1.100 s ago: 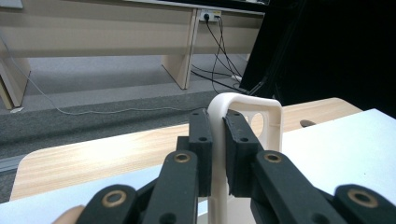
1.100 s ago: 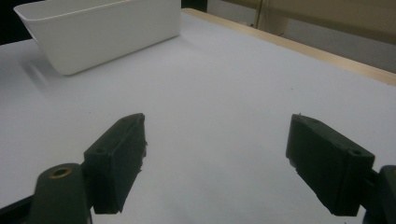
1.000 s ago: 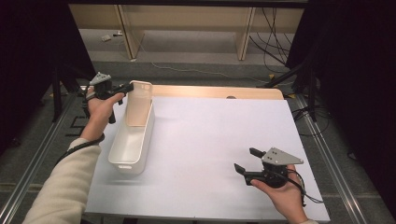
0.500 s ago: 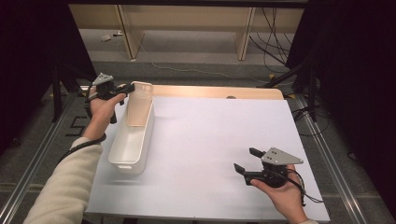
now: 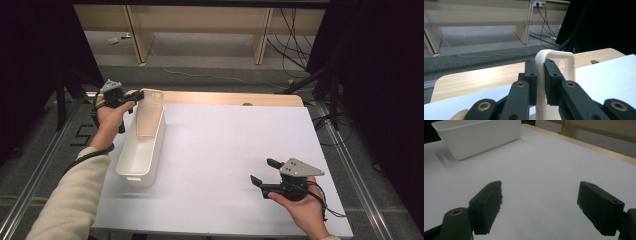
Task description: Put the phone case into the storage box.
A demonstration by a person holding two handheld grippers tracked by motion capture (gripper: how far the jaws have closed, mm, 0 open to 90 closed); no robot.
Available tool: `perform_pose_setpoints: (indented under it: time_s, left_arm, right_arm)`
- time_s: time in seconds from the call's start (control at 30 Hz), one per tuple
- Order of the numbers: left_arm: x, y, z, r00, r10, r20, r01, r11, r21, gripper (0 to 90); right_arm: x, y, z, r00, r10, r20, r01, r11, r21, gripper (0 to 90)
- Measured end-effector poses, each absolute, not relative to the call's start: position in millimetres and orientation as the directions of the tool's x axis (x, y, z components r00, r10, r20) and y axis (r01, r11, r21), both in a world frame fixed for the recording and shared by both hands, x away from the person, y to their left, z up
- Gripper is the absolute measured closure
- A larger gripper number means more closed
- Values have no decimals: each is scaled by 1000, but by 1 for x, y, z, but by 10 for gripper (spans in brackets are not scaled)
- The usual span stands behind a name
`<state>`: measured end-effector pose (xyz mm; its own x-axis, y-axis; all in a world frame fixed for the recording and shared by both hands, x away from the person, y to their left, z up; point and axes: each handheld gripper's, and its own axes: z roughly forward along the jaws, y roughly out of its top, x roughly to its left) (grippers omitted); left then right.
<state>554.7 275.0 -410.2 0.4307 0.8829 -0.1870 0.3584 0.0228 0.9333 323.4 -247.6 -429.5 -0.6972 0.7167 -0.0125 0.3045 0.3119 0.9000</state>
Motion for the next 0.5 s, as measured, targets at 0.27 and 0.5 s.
perform_pose_setpoints:
  time_s: [0.27, 0.5]
  left_arm:
    - [555, 276, -412, 430, 886, -174, 363, 6, 932, 809]
    - [556, 277, -414, 430, 889, -159, 369, -12, 929, 805]
  right_arm:
    - [324, -247, -429, -700, 714, -4, 312, 310, 898, 213]
    - [324, -247, -430, -702, 712, -1, 313, 309, 898, 213]
